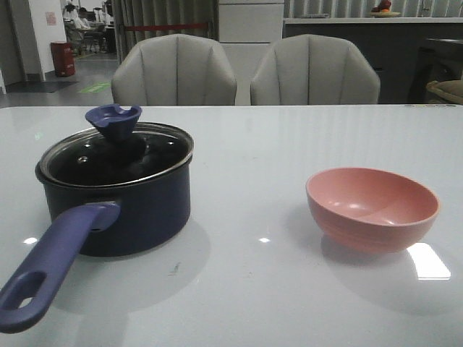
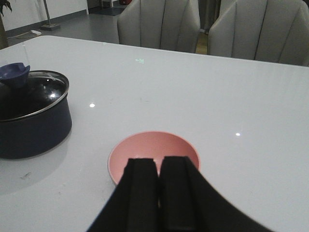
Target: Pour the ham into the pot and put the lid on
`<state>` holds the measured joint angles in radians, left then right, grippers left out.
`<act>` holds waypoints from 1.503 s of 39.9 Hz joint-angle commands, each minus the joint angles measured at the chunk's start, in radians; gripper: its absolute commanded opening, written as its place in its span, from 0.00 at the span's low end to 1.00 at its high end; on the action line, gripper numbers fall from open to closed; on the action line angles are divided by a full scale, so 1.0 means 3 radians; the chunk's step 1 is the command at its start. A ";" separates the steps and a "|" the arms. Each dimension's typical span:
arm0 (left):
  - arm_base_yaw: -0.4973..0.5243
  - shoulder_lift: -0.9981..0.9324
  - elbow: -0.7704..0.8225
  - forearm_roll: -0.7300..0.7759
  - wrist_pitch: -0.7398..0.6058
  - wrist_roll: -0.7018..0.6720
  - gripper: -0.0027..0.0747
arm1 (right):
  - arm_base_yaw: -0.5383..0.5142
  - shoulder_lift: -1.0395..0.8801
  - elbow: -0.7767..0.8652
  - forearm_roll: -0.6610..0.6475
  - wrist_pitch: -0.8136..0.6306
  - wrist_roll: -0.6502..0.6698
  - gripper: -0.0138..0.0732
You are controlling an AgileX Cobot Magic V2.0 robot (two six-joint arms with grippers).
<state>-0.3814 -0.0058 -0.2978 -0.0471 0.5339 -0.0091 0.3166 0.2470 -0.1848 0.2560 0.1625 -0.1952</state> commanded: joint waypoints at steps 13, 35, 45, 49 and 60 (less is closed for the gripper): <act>0.0953 0.0023 0.0765 0.0042 -0.1601 -0.0003 0.18 | 0.0004 0.0032 -0.0095 0.0021 -0.0281 -0.0031 0.33; 0.1108 0.0023 0.1081 0.0046 -0.1911 -0.0003 0.18 | 0.0004 0.0032 -0.0095 0.0021 -0.0281 -0.0031 0.33; 0.1108 0.0023 0.1081 0.0046 -0.1911 -0.0003 0.18 | 0.0004 0.0032 -0.0095 0.0021 -0.0281 -0.0031 0.33; 0.1108 0.0023 0.1081 0.0046 -0.1911 -0.0003 0.18 | 0.0004 0.0032 -0.0095 0.0021 -0.0281 -0.0031 0.33; 0.1108 0.0023 0.1081 0.0046 -0.1911 -0.0003 0.18 | 0.0004 0.0032 -0.0095 0.0021 -0.0281 -0.0031 0.33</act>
<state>-0.0492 -0.0058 0.0053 -0.0263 0.0417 -0.0091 0.3166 0.2470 -0.1848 0.2560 0.1625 -0.1952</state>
